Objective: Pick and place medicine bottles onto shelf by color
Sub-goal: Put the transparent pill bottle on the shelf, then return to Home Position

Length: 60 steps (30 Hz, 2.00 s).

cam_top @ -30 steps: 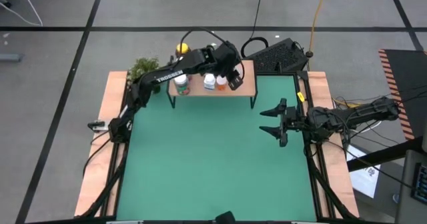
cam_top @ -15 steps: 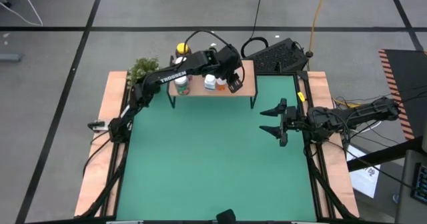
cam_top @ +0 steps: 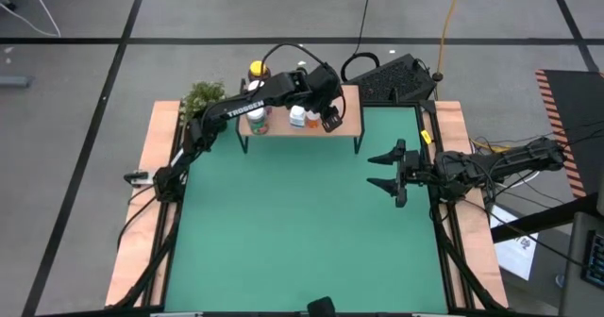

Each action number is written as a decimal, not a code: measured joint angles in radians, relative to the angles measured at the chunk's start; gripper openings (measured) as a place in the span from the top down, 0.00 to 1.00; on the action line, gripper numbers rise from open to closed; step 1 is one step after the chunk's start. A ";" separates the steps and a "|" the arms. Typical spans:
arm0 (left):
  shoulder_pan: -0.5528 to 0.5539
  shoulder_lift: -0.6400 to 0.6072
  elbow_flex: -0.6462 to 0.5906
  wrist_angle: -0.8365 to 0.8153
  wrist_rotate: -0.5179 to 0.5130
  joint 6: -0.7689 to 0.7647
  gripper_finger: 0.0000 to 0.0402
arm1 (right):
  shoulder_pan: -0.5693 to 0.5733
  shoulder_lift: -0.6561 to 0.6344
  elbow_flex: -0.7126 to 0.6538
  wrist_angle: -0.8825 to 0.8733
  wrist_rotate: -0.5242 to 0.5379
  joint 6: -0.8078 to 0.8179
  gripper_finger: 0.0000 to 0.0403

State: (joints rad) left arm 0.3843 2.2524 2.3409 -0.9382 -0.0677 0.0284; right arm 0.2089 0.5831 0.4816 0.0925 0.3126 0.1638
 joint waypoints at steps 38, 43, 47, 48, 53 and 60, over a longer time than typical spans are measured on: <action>-0.351 -0.482 -0.257 0.007 -0.286 0.058 0.62 | 0.032 0.070 -0.002 -0.047 0.000 -0.053 0.39; -0.496 -0.636 -0.655 0.357 -0.346 0.047 0.73 | 0.038 0.063 -0.002 -0.037 -0.005 -0.077 0.62; -0.576 -0.761 -1.012 0.722 -0.379 0.035 0.79 | 0.056 0.034 -0.002 -0.039 -0.030 -0.125 0.85; -0.588 -0.794 -1.098 0.801 -0.382 0.033 0.80 | 0.062 0.028 -0.002 -0.039 -0.031 -0.137 0.91; -0.617 -0.958 -1.428 1.073 -0.390 -0.034 0.86 | 0.081 -0.014 -0.001 -0.057 -0.031 -0.209 0.96; -0.654 -1.216 -1.775 1.263 -0.412 -0.092 0.92 | 0.081 -0.101 -0.001 -0.086 -0.126 -0.283 0.99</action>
State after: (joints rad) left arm -0.2695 1.0369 0.5662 0.3245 -0.4801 -0.0638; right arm 0.2897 0.4816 0.4805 0.0061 0.1865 -0.1188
